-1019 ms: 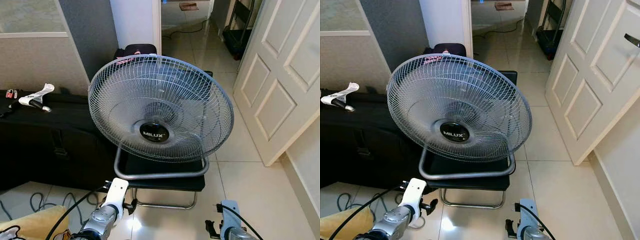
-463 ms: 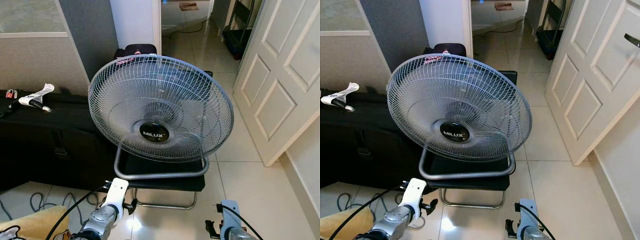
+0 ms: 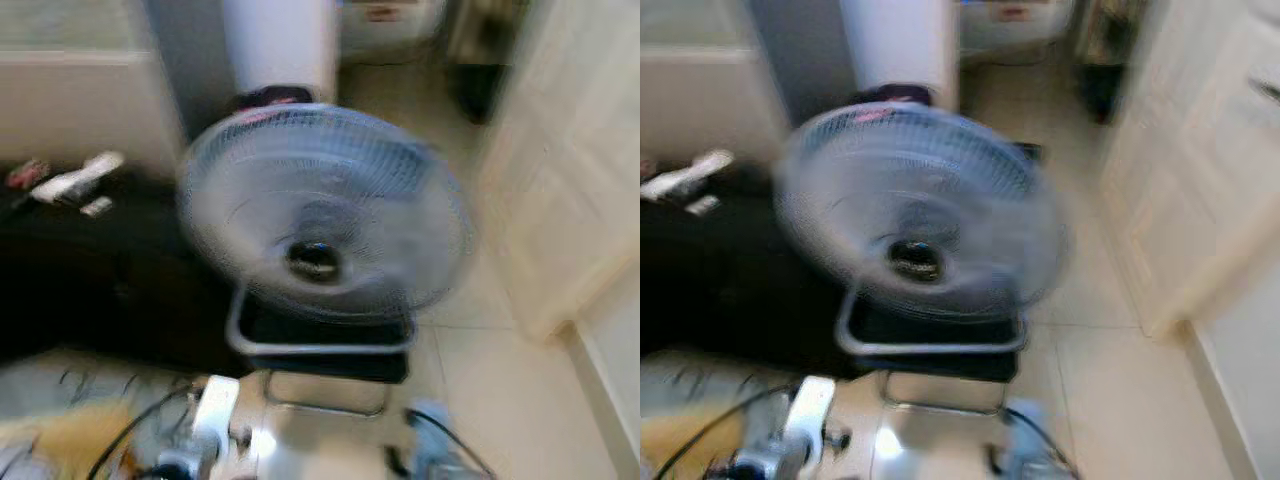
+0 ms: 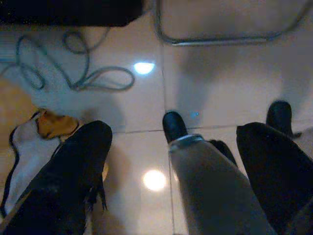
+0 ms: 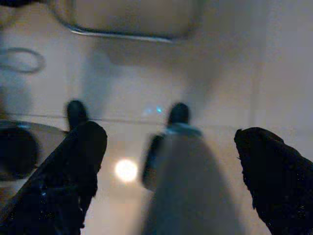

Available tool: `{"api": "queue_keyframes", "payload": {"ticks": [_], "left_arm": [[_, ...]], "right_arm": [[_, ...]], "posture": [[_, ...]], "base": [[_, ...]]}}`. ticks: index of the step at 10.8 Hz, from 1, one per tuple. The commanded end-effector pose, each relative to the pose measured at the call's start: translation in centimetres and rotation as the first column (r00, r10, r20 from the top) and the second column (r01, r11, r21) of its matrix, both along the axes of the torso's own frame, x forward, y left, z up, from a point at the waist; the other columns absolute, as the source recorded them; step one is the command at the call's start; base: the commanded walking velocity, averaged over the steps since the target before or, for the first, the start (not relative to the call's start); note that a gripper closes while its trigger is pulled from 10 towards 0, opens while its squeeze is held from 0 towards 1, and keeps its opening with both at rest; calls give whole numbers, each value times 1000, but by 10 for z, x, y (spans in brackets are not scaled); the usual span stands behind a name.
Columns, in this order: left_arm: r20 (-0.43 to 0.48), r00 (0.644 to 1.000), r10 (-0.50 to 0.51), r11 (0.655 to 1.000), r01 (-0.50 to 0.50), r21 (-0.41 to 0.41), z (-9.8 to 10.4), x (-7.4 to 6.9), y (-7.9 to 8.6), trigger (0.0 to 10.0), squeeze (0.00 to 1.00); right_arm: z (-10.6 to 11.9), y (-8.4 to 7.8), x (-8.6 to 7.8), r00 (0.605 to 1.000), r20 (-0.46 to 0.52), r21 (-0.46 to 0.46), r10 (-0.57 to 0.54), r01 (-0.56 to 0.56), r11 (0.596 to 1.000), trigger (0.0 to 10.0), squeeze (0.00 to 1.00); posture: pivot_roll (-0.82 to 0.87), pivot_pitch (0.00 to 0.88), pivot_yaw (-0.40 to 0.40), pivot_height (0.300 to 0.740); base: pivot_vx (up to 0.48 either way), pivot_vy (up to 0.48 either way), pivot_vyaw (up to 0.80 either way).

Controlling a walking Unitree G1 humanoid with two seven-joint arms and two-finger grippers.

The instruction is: Clean up the room

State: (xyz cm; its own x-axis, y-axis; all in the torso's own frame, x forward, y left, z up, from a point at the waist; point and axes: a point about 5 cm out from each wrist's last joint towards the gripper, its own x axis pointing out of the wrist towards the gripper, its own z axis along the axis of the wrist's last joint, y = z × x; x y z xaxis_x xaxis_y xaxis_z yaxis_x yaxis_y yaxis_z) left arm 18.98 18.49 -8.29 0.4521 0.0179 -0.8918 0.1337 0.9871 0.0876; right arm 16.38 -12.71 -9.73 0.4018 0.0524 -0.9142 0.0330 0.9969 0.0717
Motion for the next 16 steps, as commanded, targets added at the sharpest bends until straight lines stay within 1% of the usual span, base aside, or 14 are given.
{"api": "queue_keyframes", "payload": {"ticks": [1, 3, 4, 5, 6, 7, 8, 9, 11, 12, 13, 14, 15, 16], "left_arm": [[-21, 999, 28, 1000, -28, 12, -1, -4, 5, 10000, 0], [7, 998, 57, 998, -57, 11, 1, 0, 9, 10000, 0], [36, 997, 74, 997, -74, 2, 3, 3, 13, 10000, 0], [121, 992, 46, 999, -49, 22, 10, 12, 18, 10000, 0], [277, 960, 26, 999, -20, -25, 27, 36, 18, 10000, 0], [354, 934, 52, 998, -35, -56, 38, 47, 20, 10000, 0], [520, 854, 21, 999, -2, -37, 66, 64, 25, 10000, 0], [573, 819, 20, 999, 2, -39, 76, 68, 25, 10000, 0], [749, 659, -74, 994, 110, 2, 126, 72, 13, 10000, 0], [804, 591, -70, 987, 157, -30, 146, 70, 4, 10000, 0], [814, 578, -54, 988, 150, -41, 153, 68, 1, 10000, 0], [817, 575, -55, 996, 89, 4, 158, 65, 2, 10000, 0], [809, 588, -6, 999, 44, -25, 166, 64, 3, 10000, 0], [829, 558, -20, 999, 38, -2, 173, 63, 2, 10000, 0]], "right_arm": [[1, 0, 2, 1000, 14, -7, -6, 6, 1000, 10000, 1000], [8, 24, 13, 993, 97, 43, 60, -65, 997, 10000, 1000], [12, 45, 15, 970, 143, 81, 195, -207, 975, 10000, 1000], [17, 56, 20, 944, 203, 42, 262, -275, 960, 10000, 1000], [26, 46, 37, 917, 311, 39, 250, -275, 961, 10000, 1000], [36, 0, 55, 886, 387, 37, 254, -290, 956, 10000, 1000], [55, -16, 72, 810, 491, 51, 320, -393, 918, 10000, 1000], [61, -14, 76, 780, 521, 53, 346, -434, 899, 10000, 1000], [99, 2, 84, 630, 664, 88, 402, -600, 795, 10000, 1000], [118, 12, 84, 572, 713, 95, 407, -653, 751, 10000, 1000], [130, 17, 87, 543, 744, 75, 390, -647, 759, 10000, 1000], [149, 17, 93, 493, 804, 15, 334, -578, 816, 10000, 1000], [169, 13, 91, 459, 846, -3, 273, -507, 862, 10000, 1000], [177, 12, 86, 470, 849, 31, 243, -502, 864, 10000, 1000]], "posture": [[-20, 0, 18, 740], [-9, 0, 18, 740], [-8, 0, 18, 740], [-7, 0, 20, 740], [-7, 0, 23, 740], [-6, 0, 22, 740], [-9, 0, 26, 740], [-10, 0, 28, 740], [-9, 0, 28, 740], [-19, 0, 37, 740], [-28, 0, 42, 740], [-30, 0, 44, 740], [-30, 0, 40, 740], [-29, 0, 40, 740]], "base": [[0, 0, 800], [0, 0, 800], [0, 0, 800], [0, 0, 800], [0, 0, 800], [0, 0, 800], [0, 0, 800], [0, 0, 800], [0, 0, 800], [0, 0, 800], [0, 0, 800], [0, 0, 800], [0, 0, 800], [0, 0, 800]]}}
